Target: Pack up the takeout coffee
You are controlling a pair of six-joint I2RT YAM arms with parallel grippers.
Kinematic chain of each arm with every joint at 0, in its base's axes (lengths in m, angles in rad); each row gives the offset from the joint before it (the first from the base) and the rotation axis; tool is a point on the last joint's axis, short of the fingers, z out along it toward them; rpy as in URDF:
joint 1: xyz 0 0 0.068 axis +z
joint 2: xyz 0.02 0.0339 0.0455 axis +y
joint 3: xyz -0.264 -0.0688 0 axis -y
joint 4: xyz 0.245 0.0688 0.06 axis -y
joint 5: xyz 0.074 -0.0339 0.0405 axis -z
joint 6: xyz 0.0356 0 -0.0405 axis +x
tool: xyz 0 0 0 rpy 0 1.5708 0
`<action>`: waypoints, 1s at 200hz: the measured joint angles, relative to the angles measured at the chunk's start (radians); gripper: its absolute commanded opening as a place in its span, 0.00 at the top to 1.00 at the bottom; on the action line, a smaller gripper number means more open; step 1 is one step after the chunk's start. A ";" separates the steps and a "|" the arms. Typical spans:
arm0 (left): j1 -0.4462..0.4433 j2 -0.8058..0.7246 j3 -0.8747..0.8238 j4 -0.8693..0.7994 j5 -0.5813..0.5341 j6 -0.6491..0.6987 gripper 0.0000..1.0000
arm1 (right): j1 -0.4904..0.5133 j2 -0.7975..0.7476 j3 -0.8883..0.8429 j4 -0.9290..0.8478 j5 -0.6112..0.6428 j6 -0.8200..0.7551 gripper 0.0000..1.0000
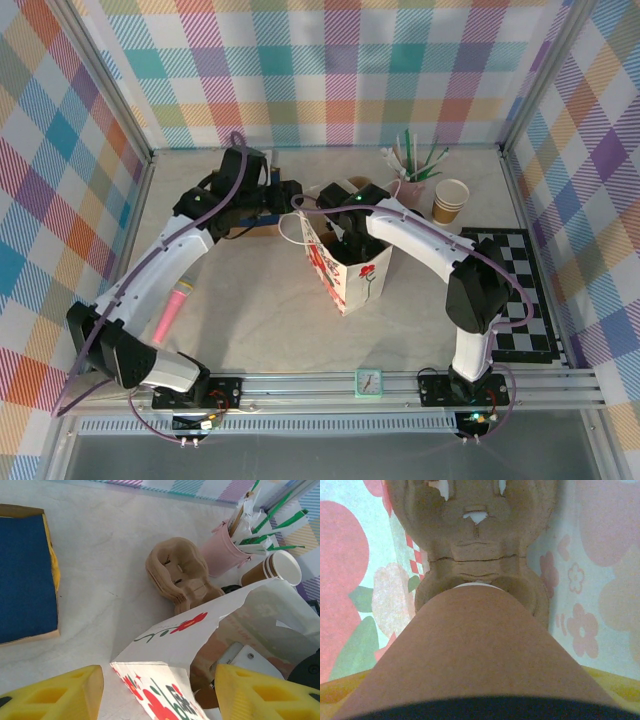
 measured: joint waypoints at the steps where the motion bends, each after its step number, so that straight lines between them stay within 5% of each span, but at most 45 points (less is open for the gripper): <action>1: 0.000 0.001 0.001 0.000 0.000 0.001 0.41 | 0.000 0.000 0.000 0.000 0.000 0.000 0.60; 34: 0.000 0.035 0.010 0.000 0.019 0.008 0.44 | 0.000 0.000 0.000 0.000 0.000 0.003 0.60; 118: 0.000 0.086 0.027 0.001 0.043 0.021 0.71 | 0.001 0.000 0.000 0.002 0.000 0.003 0.60; 200: 0.000 0.087 0.034 -0.002 0.034 0.026 0.83 | 0.003 0.000 -0.003 0.017 -0.012 0.005 0.60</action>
